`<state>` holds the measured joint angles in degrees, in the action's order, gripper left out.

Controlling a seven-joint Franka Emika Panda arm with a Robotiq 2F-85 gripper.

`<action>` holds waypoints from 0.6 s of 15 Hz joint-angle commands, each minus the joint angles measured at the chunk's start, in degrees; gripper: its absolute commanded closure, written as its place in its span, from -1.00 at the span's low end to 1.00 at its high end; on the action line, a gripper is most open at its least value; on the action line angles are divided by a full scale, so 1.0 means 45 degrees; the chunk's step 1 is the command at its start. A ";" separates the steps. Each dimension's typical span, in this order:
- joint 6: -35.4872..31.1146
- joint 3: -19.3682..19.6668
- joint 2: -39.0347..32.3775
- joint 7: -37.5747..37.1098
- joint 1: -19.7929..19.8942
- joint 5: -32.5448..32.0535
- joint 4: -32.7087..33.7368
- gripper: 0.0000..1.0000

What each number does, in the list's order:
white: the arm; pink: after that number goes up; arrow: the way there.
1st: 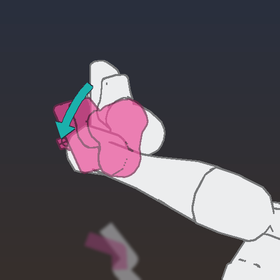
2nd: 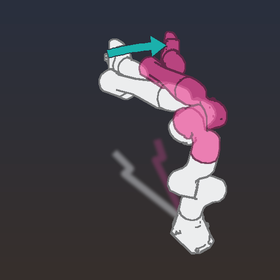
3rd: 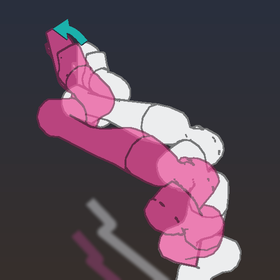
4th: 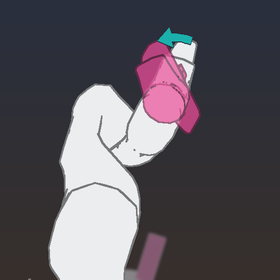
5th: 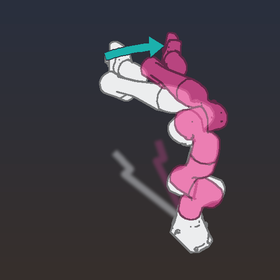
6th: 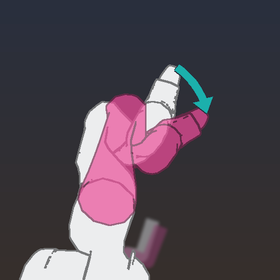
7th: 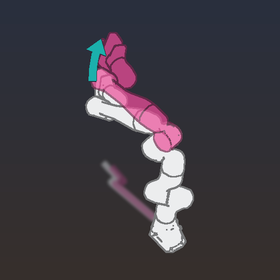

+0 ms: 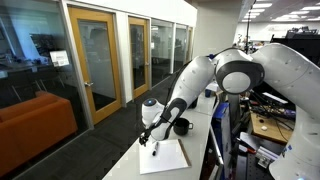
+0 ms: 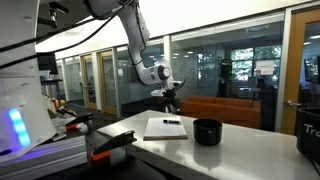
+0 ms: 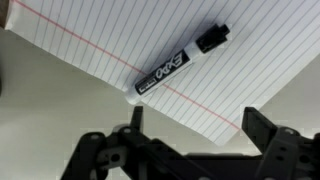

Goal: Pick up the pen and put it in the black cup.

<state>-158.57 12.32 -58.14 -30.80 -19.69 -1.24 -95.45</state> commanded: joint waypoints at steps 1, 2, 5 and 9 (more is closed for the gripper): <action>-0.0218 0.0986 -0.0055 -0.2107 -0.1020 0.0455 -0.0033 -1.00; -0.0230 0.1216 -0.0037 -0.2789 -0.1276 0.0438 -0.0116 -1.00; 0.0015 0.1787 0.0037 -0.4461 -0.1967 0.0104 -0.0342 -1.00; 0.0368 0.2156 0.0068 -0.5826 -0.2425 -0.0168 -0.0840 -1.00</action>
<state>-158.28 20.18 -58.22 -52.98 -28.91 -0.88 -97.51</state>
